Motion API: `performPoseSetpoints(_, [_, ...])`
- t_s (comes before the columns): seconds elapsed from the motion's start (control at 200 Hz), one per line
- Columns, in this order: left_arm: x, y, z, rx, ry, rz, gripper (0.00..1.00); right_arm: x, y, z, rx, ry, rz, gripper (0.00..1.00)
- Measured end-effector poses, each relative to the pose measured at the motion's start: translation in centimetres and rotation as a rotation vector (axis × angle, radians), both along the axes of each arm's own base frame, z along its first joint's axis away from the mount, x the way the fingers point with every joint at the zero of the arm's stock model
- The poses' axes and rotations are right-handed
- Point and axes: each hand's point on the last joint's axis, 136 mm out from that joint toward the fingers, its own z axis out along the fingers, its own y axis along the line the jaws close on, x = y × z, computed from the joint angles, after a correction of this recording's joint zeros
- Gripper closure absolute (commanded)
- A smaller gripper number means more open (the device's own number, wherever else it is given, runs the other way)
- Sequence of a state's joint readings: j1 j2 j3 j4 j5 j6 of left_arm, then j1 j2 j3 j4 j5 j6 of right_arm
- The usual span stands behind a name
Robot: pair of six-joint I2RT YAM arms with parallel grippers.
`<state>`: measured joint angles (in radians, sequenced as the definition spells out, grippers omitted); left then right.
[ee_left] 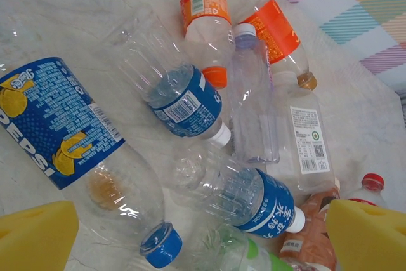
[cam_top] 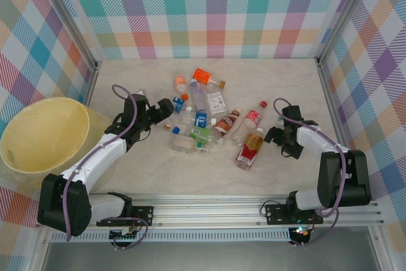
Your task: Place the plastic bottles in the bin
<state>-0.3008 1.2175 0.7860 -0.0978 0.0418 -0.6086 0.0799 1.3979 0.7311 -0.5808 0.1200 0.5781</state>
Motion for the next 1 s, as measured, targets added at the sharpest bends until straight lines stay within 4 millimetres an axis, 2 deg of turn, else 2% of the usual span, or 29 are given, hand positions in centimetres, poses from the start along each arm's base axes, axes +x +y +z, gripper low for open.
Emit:
performPoseSetpoints(0.145, [0.0, 0.1, 0.0, 0.012, -0.003, -0.003, 0.00, 0.1, -0.5, 0.5, -0.031, 0.016, -0.015, 0.00])
performPoseSetpoints(0.22, [0.1, 0.2, 0.0, 0.027, -0.007, -0.003, 0.00, 0.9, -0.8, 0.7, -0.050, 0.024, -0.009, 0.01])
performPoseSetpoints(0.33, [0.1, 0.5, 0.0, 0.047, -0.014, 0.001, 0.00, 2.2, -0.9, 0.3, -0.071, 0.030, 0.011, 0.12])
performPoseSetpoints(0.43, [0.2, 0.7, 0.0, 0.062, -0.018, 0.005, 0.00, 2.3, -1.0, -0.2, -0.078, 0.041, 0.030, 0.25])
performPoseSetpoints(0.54, [0.2, 0.6, -0.1, 0.065, -0.018, 0.002, 0.00, 2.6, -1.1, -0.1, -0.090, 0.024, 0.048, 0.37])
performPoseSetpoints(0.66, [0.2, 0.2, -0.2, 0.061, -0.013, -0.010, 0.00, 2.5, -1.2, 0.7, -0.094, -0.019, 0.047, 0.46])
performPoseSetpoints(0.765, [0.4, -0.6, 0.5, 0.048, -0.024, -0.036, 0.00, 2.7, -0.8, 3.0, -0.090, -0.109, 0.064, 0.52])
performPoseSetpoints(0.855, [0.9, -2.2, 1.7, 0.009, -0.047, -0.085, 0.00, 3.7, 0.6, 6.6, -0.065, -0.260, 0.113, 0.54])
performPoseSetpoints(0.93, [1.3, -4.0, 2.7, -0.038, -0.066, -0.142, 0.00, 4.8, 2.9, 10.2, 0.007, -0.422, 0.189, 0.54])
performPoseSetpoints(1.0, [1.5, -6.2, 3.6, -0.096, -0.075, -0.211, 0.00, 5.7, 6.0, 13.8, 0.109, -0.577, 0.285, 0.53])
